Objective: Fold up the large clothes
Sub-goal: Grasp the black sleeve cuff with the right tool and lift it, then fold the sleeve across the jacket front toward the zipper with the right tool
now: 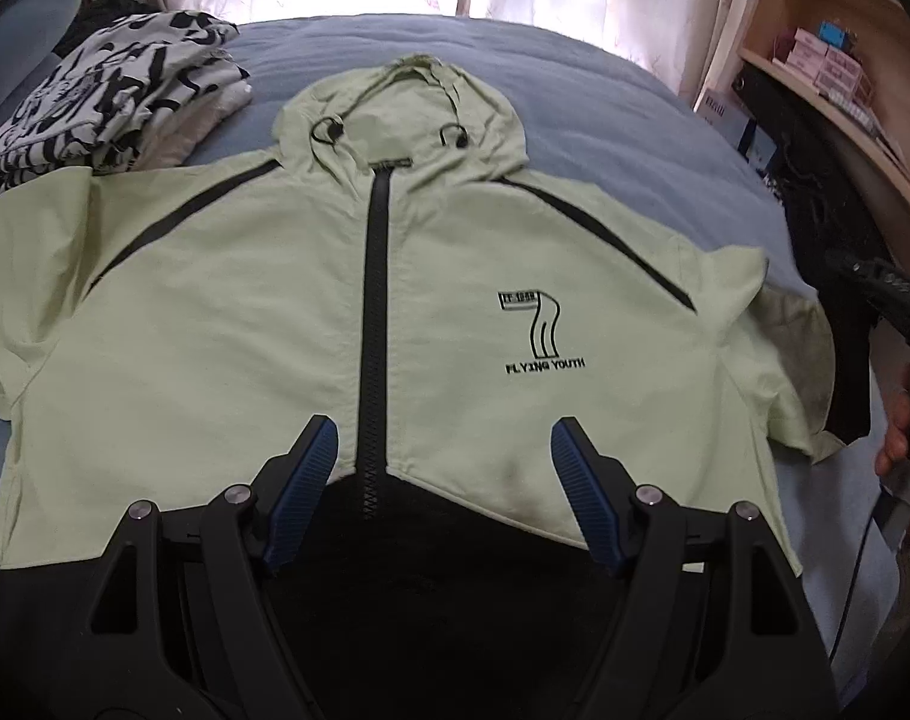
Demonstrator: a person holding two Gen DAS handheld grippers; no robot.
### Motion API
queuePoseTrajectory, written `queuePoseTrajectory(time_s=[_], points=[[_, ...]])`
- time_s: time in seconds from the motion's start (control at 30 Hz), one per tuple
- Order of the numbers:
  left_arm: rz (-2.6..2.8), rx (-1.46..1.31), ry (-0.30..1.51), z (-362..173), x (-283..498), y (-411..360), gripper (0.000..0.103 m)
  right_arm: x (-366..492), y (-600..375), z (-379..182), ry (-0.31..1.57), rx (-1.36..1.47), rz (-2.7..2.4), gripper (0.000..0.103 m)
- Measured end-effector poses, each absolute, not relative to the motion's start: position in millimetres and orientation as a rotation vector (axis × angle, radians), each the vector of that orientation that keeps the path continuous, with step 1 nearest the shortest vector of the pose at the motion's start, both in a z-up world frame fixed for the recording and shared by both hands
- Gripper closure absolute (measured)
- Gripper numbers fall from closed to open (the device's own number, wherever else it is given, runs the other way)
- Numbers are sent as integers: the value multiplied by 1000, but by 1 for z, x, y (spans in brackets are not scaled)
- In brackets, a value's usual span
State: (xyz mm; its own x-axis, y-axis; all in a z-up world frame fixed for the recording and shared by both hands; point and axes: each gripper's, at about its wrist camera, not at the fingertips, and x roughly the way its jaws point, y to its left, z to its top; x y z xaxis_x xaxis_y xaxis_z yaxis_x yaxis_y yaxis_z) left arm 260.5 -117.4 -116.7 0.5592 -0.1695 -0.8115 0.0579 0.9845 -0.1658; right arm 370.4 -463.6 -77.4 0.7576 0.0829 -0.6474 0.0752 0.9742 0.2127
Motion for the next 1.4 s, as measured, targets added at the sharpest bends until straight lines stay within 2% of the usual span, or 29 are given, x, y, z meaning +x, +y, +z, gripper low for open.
queuePoseTrajectory(time_s=[0.13, 0.3, 0.33, 0.37, 0.43, 0.6, 0.67, 0.83, 1.0, 1.27, 1.3, 1.33, 1.37, 1.4], points=[[-154, -208, 920, -92, 253, -89, 32, 366, -397, -56, 697, 227, 265, 91], [-152, -342, 846, -69, 239, -33, 31, 371, -328, -98, 802, 197, 443, 90], [-145, -354, 840, -69, 238, -25, 31, 371, -317, -112, 835, 191, 458, 85], [-135, -368, 844, -70, 238, -14, 31, 369, -306, -129, 877, 172, 466, 74], [-120, -388, 870, -76, 238, 1, 31, 364, -293, -157, 954, 121, 443, 60], [-130, -444, 938, -100, 240, 21, 31, 333, -326, -188, 1024, 93, 426, 50], [-160, -470, 961, -108, 243, 21, 31, 317, -357, -185, 1012, 131, 383, 41], [-237, -493, 1009, -133, 252, 3, 31, 262, -424, -173, 941, 234, 286, 40], [-241, -447, 1065, -157, 271, -24, 31, 192, -415, -155, 883, 310, 171, 39], [-165, -263, 1086, -175, 308, -68, 31, 191, -409, -180, 917, 389, 156, 39], [-157, -231, 1088, -175, 312, -75, 35, 189, -411, -182, 918, 391, 154, 39], [-152, -184, 1086, -176, 315, -85, 44, 188, -411, -183, 916, 387, 150, 39], [-150, -119, 1086, -175, 318, -96, 57, 188, -409, -184, 913, 382, 146, 39], [-141, -80, 1081, -174, 319, -102, 64, 190, -405, -185, 911, 379, 144, 39]])
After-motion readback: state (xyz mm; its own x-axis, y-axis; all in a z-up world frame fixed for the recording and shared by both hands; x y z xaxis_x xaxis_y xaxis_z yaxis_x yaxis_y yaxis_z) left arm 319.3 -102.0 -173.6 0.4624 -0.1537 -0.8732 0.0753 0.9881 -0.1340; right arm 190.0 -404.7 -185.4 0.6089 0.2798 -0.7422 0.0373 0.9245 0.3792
